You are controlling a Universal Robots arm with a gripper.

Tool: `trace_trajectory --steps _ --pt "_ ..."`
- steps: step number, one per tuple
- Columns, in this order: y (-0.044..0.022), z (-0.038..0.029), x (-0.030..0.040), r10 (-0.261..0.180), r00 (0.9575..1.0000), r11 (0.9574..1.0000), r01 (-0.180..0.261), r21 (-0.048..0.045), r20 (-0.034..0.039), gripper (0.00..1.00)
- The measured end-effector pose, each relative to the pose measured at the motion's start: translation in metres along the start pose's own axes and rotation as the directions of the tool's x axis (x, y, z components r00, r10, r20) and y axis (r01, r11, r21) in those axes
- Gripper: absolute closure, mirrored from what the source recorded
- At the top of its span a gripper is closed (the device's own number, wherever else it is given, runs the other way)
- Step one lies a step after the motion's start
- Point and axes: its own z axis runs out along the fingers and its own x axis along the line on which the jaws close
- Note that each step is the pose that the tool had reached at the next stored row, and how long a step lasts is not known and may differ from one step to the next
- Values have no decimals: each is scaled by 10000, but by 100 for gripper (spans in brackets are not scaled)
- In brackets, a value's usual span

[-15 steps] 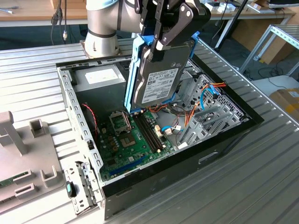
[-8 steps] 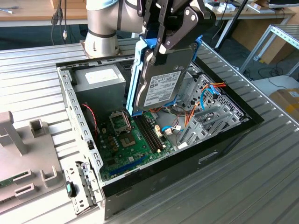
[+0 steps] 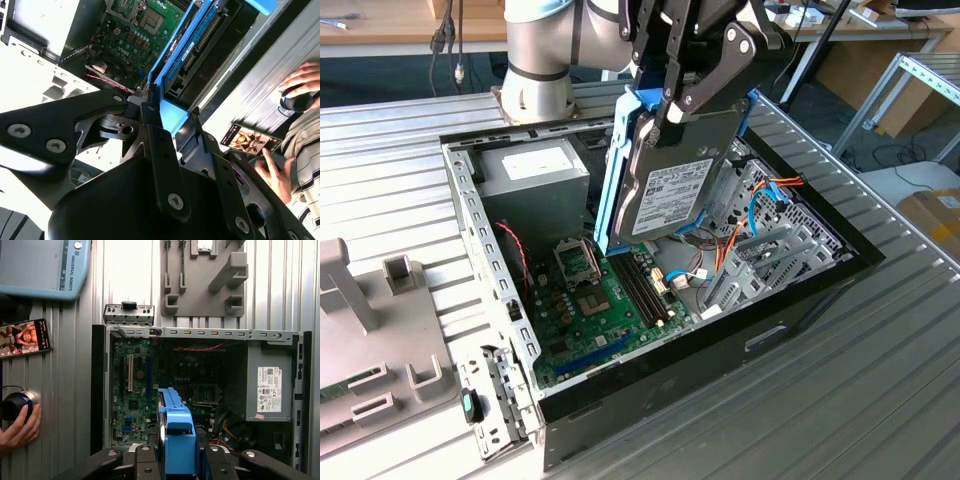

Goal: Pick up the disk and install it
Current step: 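Insert the disk into the insertion slot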

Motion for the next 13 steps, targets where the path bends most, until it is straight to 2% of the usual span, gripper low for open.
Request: trace_trajectory --steps 11,13 --pt "0 -1 4 0 10000 10000 0 0 -1 64" --pt "-19 0 5 -1 10000 10000 1 0 0 64"
